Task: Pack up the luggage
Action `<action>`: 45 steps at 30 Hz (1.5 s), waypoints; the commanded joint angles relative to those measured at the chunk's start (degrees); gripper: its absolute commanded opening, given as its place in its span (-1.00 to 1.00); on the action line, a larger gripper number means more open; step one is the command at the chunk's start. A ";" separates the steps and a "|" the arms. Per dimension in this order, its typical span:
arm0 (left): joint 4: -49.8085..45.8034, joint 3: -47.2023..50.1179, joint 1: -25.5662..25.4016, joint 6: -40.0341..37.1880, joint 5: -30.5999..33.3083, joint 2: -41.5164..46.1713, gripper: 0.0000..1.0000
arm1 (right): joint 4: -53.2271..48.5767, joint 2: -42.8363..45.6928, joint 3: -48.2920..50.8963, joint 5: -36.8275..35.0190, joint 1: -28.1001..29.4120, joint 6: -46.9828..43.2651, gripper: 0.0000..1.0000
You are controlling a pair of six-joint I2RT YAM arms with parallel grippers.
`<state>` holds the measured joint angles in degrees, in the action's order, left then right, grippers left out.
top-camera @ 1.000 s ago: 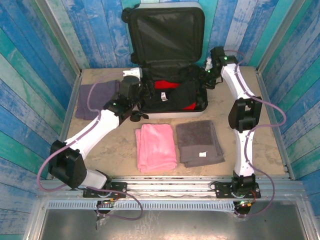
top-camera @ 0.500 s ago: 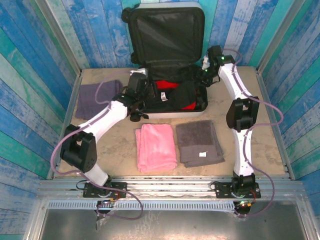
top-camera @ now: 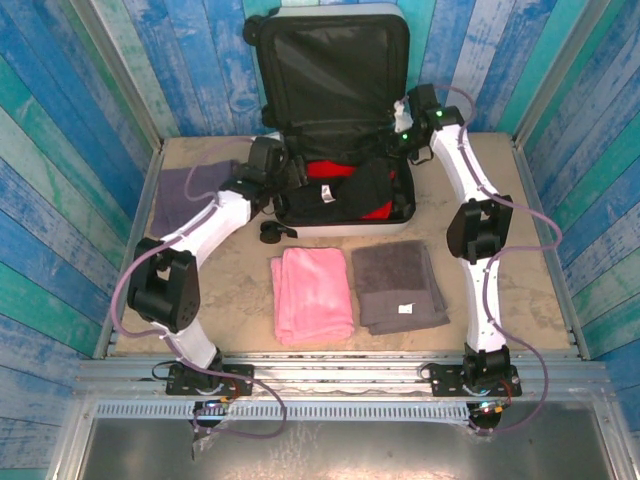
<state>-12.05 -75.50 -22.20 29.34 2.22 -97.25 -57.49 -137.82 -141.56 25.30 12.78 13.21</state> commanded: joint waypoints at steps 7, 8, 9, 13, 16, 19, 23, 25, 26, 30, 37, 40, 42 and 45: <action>-2.78 -6.53 0.82 -1.98 -1.78 -5.96 0.72 | 8.37 9.67 7.82 -8.47 5.59 -26.77 -1.00; -2.78 -6.74 0.97 -1.68 -1.90 -6.20 0.73 | 9.81 10.67 9.74 -9.28 5.51 -27.04 -1.00; -2.87 -6.67 1.08 -1.28 -2.02 -6.44 0.72 | 10.72 11.54 11.12 -9.94 5.42 -27.49 -1.00; -3.88 -6.90 1.93 -0.02 -2.39 -7.10 0.70 | 13.67 13.66 15.42 -12.19 5.29 -29.84 -0.99; -6.76 -8.08 2.66 0.32 -2.09 -8.27 0.68 | 14.34 13.48 16.82 -16.10 5.24 -29.35 -1.00; -10.64 -10.76 2.73 -0.40 -1.45 -10.34 0.69 | 14.27 13.11 17.58 -19.94 4.86 -26.82 -0.99; -16.14 -15.90 2.77 -2.40 -2.17 -14.88 0.69 | 14.16 13.43 18.57 -18.45 3.46 -22.80 -0.97; -19.35 -19.78 2.77 -4.03 -3.95 -18.07 0.68 | 14.09 13.63 18.93 -17.02 2.98 -21.54 -0.92; -21.42 -22.23 2.73 -4.94 -4.84 -19.94 0.68 | 13.84 13.70 19.01 -16.46 2.83 -21.18 -0.90; -27.74 -30.03 2.77 -7.38 -7.22 -26.55 0.62 | 12.22 13.74 18.65 -16.18 2.74 -20.19 -0.70; -31.46 -33.62 2.77 -9.44 -3.28 -30.41 0.61 | 3.75 12.85 13.26 -20.11 1.79 -14.64 0.44; -32.52 -34.06 2.77 -10.87 -3.66 -30.45 0.62 | 1.82 13.34 11.75 -17.66 0.31 -10.91 0.55; -34.10 -34.69 2.75 -11.68 -4.05 -30.53 0.62 | 1.77 13.69 11.50 -14.79 -0.58 -8.63 0.56; -37.28 -35.32 2.71 -12.55 -3.58 -30.72 0.61 | 1.14 12.86 9.71 -11.26 -0.65 -7.16 0.60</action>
<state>-42.87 -109.60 -19.79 18.87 -2.50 -124.03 -53.36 -124.97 -129.58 10.17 12.40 2.22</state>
